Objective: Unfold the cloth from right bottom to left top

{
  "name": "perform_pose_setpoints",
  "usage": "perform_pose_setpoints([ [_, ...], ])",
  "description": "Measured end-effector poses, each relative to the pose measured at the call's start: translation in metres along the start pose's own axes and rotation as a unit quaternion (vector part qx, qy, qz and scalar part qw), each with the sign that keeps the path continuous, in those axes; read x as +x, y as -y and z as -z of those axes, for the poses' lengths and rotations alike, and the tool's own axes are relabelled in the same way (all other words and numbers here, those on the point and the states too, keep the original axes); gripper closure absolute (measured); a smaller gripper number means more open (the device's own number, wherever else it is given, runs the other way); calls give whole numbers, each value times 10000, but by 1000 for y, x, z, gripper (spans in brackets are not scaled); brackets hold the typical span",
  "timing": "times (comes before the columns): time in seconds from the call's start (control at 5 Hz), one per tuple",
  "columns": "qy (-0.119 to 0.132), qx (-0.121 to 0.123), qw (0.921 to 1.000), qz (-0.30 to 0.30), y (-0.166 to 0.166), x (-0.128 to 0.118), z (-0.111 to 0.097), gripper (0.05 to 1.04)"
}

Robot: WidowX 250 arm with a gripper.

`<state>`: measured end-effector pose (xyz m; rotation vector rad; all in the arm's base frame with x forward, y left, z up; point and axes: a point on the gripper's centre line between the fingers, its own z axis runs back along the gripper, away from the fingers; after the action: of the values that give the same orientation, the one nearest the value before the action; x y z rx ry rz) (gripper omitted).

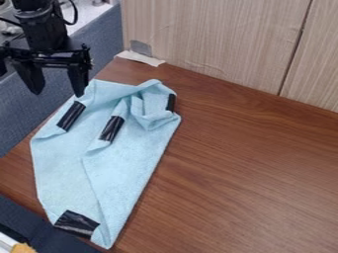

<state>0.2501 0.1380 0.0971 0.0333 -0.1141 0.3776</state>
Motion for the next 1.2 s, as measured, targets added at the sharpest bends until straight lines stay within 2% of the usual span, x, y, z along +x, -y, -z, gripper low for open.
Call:
perform_pose_setpoints([
  [0.2, -152, -20, 9999, -31, 1, -3, 10, 83],
  [0.4, -371, -71, 9993, 18, 15, -7, 37, 83],
  [0.8, -363, -123, 9992, 128, 37, -3, 63, 83],
  [1.0, -334, -15, 9994, 67, 41, -1, 77, 83],
  [1.2, -344, 102, 9994, -12, 38, 0, 86, 137],
])
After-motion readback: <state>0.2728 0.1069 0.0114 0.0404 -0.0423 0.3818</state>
